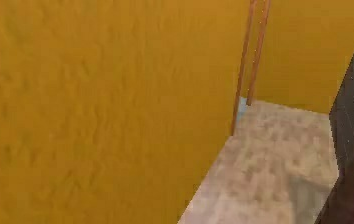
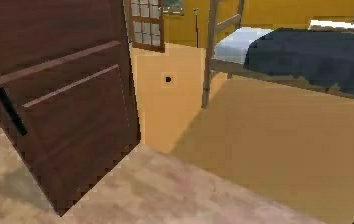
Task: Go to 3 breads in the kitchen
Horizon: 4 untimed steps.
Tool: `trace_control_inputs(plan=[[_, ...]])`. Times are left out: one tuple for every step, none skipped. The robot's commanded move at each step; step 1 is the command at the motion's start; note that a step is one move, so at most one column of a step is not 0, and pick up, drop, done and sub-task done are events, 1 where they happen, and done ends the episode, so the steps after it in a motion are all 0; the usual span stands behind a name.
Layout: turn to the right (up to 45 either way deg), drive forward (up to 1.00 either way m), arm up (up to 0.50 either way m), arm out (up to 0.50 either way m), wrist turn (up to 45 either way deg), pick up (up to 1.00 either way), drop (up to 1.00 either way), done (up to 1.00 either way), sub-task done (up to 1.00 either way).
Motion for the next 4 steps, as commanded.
trace_control_inputs(plan=[[45.0, 0.0, 0.0, 0.0, 0.0, 0.0, 0.0, 0.0, 0.0], [45.0, 0.0, 0.0, 0.0, 0.0, 0.0, 0.0, 0.0, 0.0], [6.0, 0.0, 0.0, 0.0, 0.0, 0.0, 0.0, 0.0, 0.0], [0.0, 1.0, 0.0, 0.0, 0.0, 0.0, 0.0, 0.0, 0.0]])
